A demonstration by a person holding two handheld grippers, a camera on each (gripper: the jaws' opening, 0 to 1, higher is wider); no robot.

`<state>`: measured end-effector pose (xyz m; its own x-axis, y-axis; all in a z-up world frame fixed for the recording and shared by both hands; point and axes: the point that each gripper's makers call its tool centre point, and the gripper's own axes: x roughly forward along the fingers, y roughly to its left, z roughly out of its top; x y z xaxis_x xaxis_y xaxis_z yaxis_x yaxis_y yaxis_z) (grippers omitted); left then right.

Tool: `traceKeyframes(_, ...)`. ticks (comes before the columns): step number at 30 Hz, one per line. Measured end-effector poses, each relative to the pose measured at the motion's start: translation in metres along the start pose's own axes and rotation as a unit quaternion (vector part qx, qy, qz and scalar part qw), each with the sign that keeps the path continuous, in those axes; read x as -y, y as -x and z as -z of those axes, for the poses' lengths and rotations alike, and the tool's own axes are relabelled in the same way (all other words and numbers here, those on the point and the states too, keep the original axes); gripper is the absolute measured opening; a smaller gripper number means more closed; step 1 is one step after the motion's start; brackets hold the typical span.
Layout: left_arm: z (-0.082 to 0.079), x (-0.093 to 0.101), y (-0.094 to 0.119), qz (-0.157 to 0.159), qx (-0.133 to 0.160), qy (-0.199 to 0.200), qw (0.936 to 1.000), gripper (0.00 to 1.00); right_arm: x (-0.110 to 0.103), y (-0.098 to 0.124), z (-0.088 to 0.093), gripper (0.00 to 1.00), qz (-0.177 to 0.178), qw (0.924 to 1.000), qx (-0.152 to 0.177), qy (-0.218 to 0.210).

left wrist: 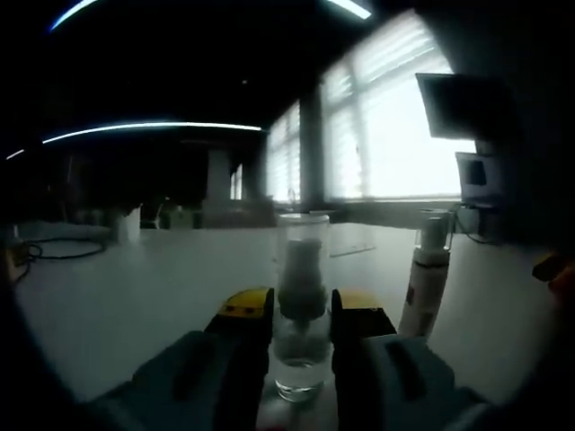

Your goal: Clamp pump bottle remove cover press pump head put on cover

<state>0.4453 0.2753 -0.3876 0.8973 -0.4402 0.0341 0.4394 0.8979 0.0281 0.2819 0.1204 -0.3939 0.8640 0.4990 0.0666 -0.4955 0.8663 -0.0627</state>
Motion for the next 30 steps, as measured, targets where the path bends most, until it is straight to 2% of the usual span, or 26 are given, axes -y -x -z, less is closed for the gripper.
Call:
traceKeyframes(3, 0.000, 0.001, 0.001, 0.000, -0.001, -0.010, 1.0000, 0.16, 0.000, -0.001, 0.000, 0.15, 0.000, 1.0000, 0.000, 0.001)
traceKeyframes(9, 0.000, -0.002, 0.002, 0.012, 0.007, -0.003, 0.9999, 0.16, 0.000, 0.000, 0.000, 0.14, 0.000, 1.0000, -0.001, 0.003)
traceKeyframes(13, 0.004, -0.005, 0.003, 0.023, -0.001, -0.010, 0.9997, 0.16, 0.000, -0.001, 0.000, 0.14, -0.001, 1.0000, -0.002, 0.003)
traceKeyframes(15, -0.001, 0.001, 0.008, 0.026, -0.003, -0.011, 0.9996, 0.16, -0.001, 0.000, 0.000, 0.14, -0.001, 1.0000, -0.003, 0.004)
traceKeyframes(19, 0.001, -0.002, 0.009, 0.036, -0.006, -0.007, 0.9993, 0.16, -0.001, -0.001, 0.000, 0.13, 0.000, 1.0000, -0.003, 0.006)
traceKeyframes(27, -0.011, 0.011, 0.022, 0.076, 0.006, 0.009, 0.9970, 0.16, 0.000, -0.001, 0.002, 0.13, 0.000, 1.0000, -0.005, 0.007)
traceKeyframes(30, -0.020, 0.016, 0.035, 0.083, 0.009, 0.015, 0.9964, 0.16, 0.000, -0.001, 0.000, 0.13, 0.000, 1.0000, -0.004, 0.006)
